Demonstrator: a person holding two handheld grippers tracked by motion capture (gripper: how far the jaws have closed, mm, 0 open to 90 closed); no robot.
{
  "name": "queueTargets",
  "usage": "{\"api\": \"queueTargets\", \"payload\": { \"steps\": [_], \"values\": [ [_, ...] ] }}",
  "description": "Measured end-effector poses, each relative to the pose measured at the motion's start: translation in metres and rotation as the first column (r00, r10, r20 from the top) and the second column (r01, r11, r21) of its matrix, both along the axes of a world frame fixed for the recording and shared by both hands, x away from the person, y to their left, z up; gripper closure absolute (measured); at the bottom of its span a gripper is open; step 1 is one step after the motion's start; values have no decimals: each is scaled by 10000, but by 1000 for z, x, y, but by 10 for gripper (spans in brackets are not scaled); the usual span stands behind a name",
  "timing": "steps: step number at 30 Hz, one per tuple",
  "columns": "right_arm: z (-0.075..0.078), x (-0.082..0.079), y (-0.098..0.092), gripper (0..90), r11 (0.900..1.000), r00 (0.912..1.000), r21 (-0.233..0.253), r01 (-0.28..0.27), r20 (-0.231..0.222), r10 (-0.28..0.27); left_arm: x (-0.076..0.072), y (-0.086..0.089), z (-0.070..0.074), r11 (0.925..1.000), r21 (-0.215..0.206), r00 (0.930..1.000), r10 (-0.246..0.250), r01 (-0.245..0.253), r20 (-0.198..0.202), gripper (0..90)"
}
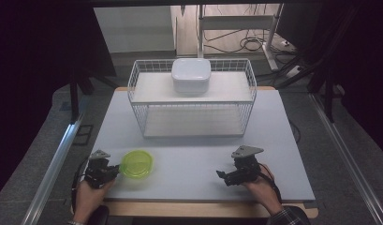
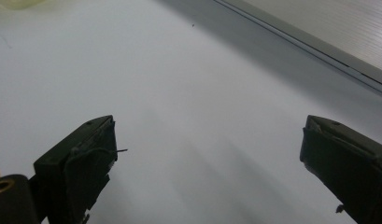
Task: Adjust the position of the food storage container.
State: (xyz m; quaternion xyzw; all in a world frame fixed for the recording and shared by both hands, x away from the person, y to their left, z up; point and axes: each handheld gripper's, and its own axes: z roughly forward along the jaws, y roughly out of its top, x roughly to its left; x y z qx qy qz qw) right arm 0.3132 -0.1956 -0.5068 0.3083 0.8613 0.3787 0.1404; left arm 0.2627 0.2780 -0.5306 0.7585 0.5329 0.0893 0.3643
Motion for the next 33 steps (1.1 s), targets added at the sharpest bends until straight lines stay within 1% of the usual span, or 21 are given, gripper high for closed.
{"api": "queueTargets", "payload": {
  "steps": [3,8,12,15,18,21,23,27,29,33],
  "values": [
    [0,0,0,43,10000,10000,-9,-2,6,2,1,-6,-1,9996,-137,9997,-227,226,-39,900],
    [0,0,0,44,10000,10000,-26,-4,3,4,3,-18,-2,9980,-114,9980,-620,619,-124,900],
    [-1,0,1,44,10000,10000,-40,-23,14,24,6,-30,-2,9951,-164,9951,-974,971,-156,900],
    [-1,0,1,43,10000,10000,-44,-6,1,6,9,-40,-3,9915,-134,9914,-1297,1295,-184,900],
    [-1,1,0,43,10000,10000,-49,-20,-1,20,12,-51,-4,9868,-136,9866,-1619,1616,-200,900],
    [-1,1,1,43,10000,10000,-52,-16,6,16,14,-62,-4,9815,-93,9815,-1912,1911,-118,900],
    [-1,1,1,43,10000,10000,-57,-12,5,12,15,-70,-4,9779,-146,9779,-2089,2088,-87,899],
    [-1,1,0,44,10000,10000,-74,10,-2,-10,17,-85,-4,9689,-104,9689,-2474,2474,-22,895],
    [-1,1,0,44,10000,10000,-72,21,-5,-21,19,-91,-4,9630,-25,9630,-2695,2695,-26,891],
    [-1,2,-1,44,10000,10000,-69,33,-3,-33,21,-104,-4,9534,8,9534,-3016,3016,32,889]
  ]
}}
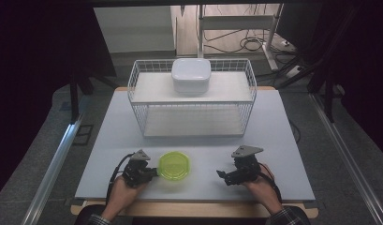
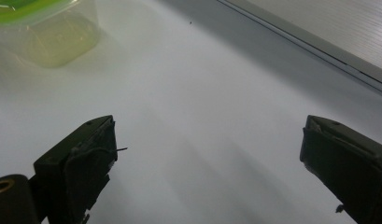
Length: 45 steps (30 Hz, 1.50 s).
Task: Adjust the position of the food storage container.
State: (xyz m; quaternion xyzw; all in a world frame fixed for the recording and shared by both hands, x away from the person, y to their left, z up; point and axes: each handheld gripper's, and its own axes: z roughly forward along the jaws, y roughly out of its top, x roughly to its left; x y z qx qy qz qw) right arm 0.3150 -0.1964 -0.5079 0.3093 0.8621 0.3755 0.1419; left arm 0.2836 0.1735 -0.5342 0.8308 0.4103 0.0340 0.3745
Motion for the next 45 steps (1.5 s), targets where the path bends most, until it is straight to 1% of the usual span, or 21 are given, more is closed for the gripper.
{"api": "queueTargets", "payload": {
  "steps": [2,5,6,8,14,16,19,21,23,25,28,31,34,38,41,42,44,45],
  "values": [
    [0,0,0,44,10000,10000,-2,21,-33,-21,1,-7,0,9999,-44,9999,-149,149,-21,889],
    [0,1,-1,43,10000,10000,-8,62,-57,-62,2,-17,-1,9991,35,9991,-423,423,-21,886],
    [0,2,-2,44,10000,9999,-12,81,-74,-81,2,-21,-2,9987,4,9987,-506,506,-18,885],
    [0,2,-3,44,9999,9999,4,129,-92,-129,2,-29,-2,9973,99,9973,-731,731,-8,883],
    [0,4,-6,47,9998,9997,16,220,-129,-220,4,-48,-2,9947,102,9946,-1028,1027,110,876],
    [0,5,-7,47,9997,9997,25,229,-127,-228,5,-55,-2,9936,38,9935,-1128,1127,157,874],
    [0,5,-8,47,9997,9996,33,244,-142,-244,6,-65,-1,9918,114,9914,-1275,1272,296,872],
    [-1,6,-8,48,9996,9995,35,265,-152,-265,5,-68,0,9908,243,9903,-1337,1328,377,862],
    [0,6,-9,48,9996,9995,50,270,-158,-269,4,-66,1,9914,314,9906,-1286,1273,460,834],
    [0,6,-10,48,9995,9995,77,296,-151,-295,4,-62,4,9929,391,9915,-1146,1123,620,779],
    [0,7,-11,50,9993,9991,178,344,-251,-339,3,-55,8,9948,479,9915,-936,895,900,660],
    [1,7,-12,55,9982,9982,442,401,-457,-381,-1,-49,12,9961,559,9885,-757,689,1307,554],
    [2,7,-12,57,9973,9980,613,407,-509,-376,-5,-44,15,9967,612,9837,-632,535,1684,431],
    [2,6,-12,58,9973,9984,647,354,-472,-324,-9,-38,16,9964,654,9798,-655,540,1891,310],
    [3,6,-12,59,9971,9986,695,323,-439,-293,-12,-33,17,9980,327,9803,-591,539,1886,213],
    [3,6,-12,59,9970,9986,705,313,-445,-282,-13,-31,17,9982,296,9802,-577,530,1896,184],
    [3,6,-12,59,9971,9987,699,303,-442,-273,-14,-29,17,9976,438,9797,-618,544,1907,108],
    [3,6,-12,59,9971,9988,701,294,-424,-265,-15,-28,17,9971,524,9792,-651,560,1920,88]
  ]
}}
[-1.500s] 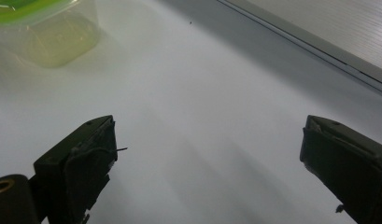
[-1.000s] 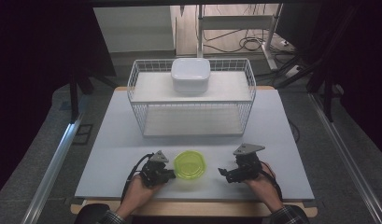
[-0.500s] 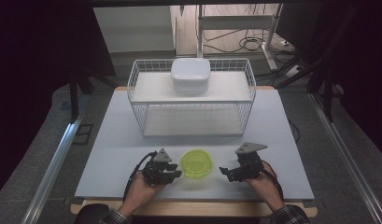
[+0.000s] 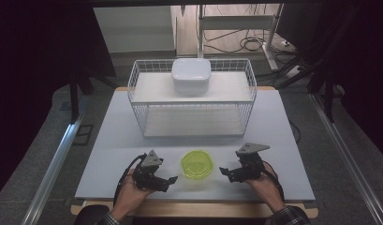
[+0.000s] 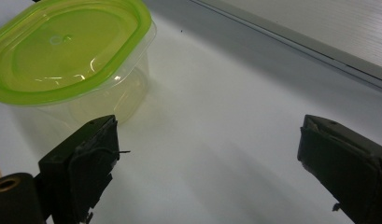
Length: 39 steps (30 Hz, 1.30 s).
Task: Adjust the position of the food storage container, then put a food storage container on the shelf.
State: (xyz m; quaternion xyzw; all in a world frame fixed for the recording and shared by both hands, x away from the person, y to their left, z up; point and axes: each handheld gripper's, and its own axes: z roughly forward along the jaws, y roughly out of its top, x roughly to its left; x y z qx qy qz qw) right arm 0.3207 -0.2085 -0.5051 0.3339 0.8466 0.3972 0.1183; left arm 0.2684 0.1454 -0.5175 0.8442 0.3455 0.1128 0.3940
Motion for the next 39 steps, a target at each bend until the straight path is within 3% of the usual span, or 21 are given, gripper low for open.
{"api": "queueTargets", "payload": {
  "steps": [5,14,22,29,32,36,39],
  "values": [
    [0,0,0,59,10000,9999,-43,-79,66,79,-4,5,-3,9994,356,9999,-48,43,119,49],
    [1,1,-1,55,9999,9997,-79,-72,237,74,-2,10,-6,9998,202,9997,3,-9,263,17],
    [3,0,0,33,9998,9994,182,-8,360,1,-1,14,-8,9998,-6,9995,196,-195,245,6],
    [7,1,7,30,9995,10000,321,39,74,-42,1,15,-9,9997,136,9995,207,-210,220,8],
    [11,4,8,27,9972,9993,728,187,-321,-164,1,16,-10,9995,155,9995,255,-258,175,9],
    [16,7,14,49,9962,9968,845,-212,-745,275,2,16,-11,9993,235,9996,279,-282,106,11],
    [19,9,20,117,9942,9938,989,-421,-984,518,2,15,-11,9992,318,9996,235,-240,136,13]
  ]
}}
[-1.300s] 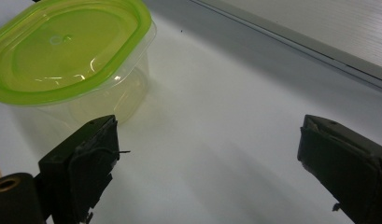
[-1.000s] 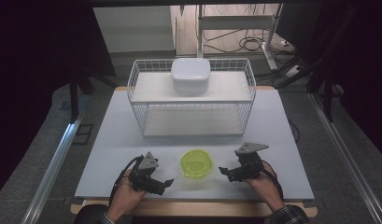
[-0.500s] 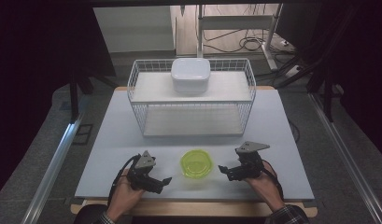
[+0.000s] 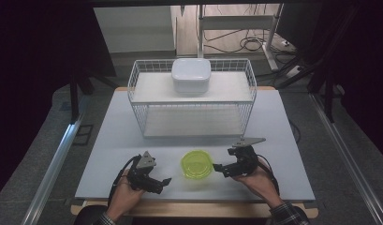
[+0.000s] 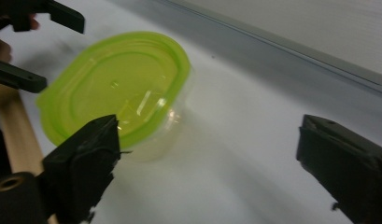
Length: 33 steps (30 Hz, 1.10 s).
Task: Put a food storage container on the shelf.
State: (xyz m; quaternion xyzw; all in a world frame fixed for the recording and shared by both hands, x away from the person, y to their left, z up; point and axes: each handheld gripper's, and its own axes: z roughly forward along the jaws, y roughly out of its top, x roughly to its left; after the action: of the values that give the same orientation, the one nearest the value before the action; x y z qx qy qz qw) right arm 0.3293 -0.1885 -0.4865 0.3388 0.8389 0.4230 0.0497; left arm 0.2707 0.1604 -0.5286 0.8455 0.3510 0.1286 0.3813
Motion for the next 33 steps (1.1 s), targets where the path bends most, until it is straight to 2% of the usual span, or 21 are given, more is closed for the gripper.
{"api": "queueTargets", "payload": {
  "steps": [4,8,12,16,21,28,30,33],
  "values": [
    [4,5,6,232,9998,9989,200,-22,-466,31,0,-1,-1,10000,92,10000,-39,39,-27,14],
    [1,12,11,325,9994,9942,358,-31,-1072,69,0,-1,-1,9999,154,10000,-55,56,-28,17],
    [0,22,14,409,9981,9857,614,22,-1685,82,0,-1,-1,9998,202,10000,-73,74,-37,19],
    [-1,29,18,493,9960,9729,893,5,-2303,201,-1,-2,-1,9997,218,9999,-116,117,-47,20],
    [-7,38,17,584,9929,9509,1189,57,-3078,314,-1,-2,-1,9994,292,9998,-183,183,-26,21],
    [-13,43,15,737,9827,9063,1850,117,-4171,678,-2,-4,-2,9992,341,9998,-210,212,-51,23],
    [-12,43,16,795,9801,8990,1984,50,-4301,825,-2,-4,-2,9992,352,9998,-209,210,-50,24],
    [-10,42,18,811,9779,8922,2087,-87,-4401,1018,-2,-4,-2,9991,373,9998,-210,212,-49,25]
  ]
}}
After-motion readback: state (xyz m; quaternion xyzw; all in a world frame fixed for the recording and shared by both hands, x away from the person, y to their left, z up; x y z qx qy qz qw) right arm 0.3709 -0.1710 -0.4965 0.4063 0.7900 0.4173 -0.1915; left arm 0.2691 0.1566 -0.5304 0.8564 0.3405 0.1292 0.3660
